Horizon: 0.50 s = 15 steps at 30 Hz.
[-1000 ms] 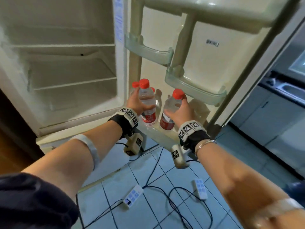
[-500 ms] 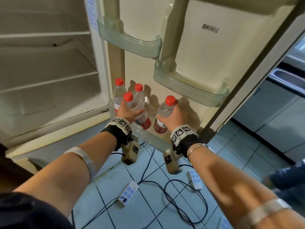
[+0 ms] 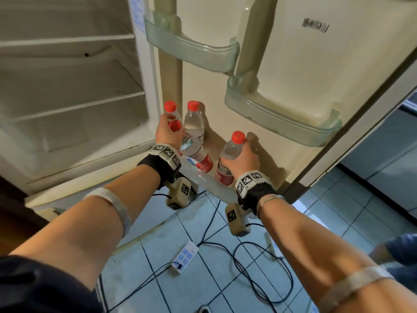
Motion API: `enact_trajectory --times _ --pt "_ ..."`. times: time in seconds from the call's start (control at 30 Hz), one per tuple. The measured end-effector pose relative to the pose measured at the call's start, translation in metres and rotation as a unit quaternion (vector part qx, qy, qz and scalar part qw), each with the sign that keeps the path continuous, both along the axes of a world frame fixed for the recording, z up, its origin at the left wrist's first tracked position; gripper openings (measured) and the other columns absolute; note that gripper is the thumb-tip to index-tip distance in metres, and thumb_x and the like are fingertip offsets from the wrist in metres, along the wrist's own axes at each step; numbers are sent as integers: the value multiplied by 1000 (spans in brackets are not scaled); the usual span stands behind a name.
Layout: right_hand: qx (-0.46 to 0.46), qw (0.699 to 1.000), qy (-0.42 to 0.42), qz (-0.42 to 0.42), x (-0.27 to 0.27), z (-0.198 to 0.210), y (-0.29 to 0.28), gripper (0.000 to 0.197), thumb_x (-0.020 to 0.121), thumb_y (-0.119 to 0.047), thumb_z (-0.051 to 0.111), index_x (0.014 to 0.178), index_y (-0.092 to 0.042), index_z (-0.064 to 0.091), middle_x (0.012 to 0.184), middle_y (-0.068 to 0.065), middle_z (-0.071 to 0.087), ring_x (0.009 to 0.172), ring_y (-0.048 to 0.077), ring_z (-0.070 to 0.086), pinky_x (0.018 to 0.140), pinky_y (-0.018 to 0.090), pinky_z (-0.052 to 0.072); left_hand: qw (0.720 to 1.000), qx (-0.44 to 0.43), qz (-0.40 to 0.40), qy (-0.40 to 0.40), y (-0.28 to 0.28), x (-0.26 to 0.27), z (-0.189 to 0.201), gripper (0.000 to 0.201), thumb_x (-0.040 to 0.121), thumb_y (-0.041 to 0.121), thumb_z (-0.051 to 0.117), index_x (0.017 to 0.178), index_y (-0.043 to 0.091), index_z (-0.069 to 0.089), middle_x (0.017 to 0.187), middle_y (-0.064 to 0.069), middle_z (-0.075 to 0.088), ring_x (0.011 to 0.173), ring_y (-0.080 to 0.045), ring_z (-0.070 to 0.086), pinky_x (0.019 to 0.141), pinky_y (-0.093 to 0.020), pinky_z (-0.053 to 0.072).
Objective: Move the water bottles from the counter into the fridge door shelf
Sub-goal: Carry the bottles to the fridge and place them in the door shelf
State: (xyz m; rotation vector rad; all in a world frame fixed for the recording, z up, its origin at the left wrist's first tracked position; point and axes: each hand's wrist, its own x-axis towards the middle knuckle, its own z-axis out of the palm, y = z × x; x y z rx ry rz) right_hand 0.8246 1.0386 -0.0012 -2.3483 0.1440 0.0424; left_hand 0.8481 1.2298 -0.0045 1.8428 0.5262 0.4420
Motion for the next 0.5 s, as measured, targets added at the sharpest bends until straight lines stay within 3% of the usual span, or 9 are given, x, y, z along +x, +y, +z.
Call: enact_trajectory --times 0.1,0.2,0.37,0.5 --pt "-1 1000 3 6 1 0 1 65 71 -36 76 124 -16 43 117 8 64 108 29 62 95 40 50 1000 10 6 -4 3 -3 -3 44 78 13 67 118 14 48 124 -9 54 109 -23 57 95 -32 48" --pt "-10 1000 0 6 2 0 2 68 70 -38 77 124 -14 43 118 9 63 109 30 61 95 41 51 999 38 18 -11 2 -8 -4 50 76 11 68 121 11 47 126 -10 47 107 -20 52 94 -24 41" --pt "-17 1000 -2 2 -2 -1 0 70 71 -39 77 125 -12 42 121 10 62 110 30 61 96 39 50 996 84 38 8 0 -17 -8 52 74 18 70 121 16 48 130 -13 44 117 -30 46 103 -39 40" --pt "-27 1000 9 13 -5 0 1 71 70 -43 77 123 -12 42 119 9 62 109 31 61 95 40 50 997 75 25 19 1 -23 -12 53 75 14 69 123 17 47 124 -14 46 114 -31 49 100 -41 42"
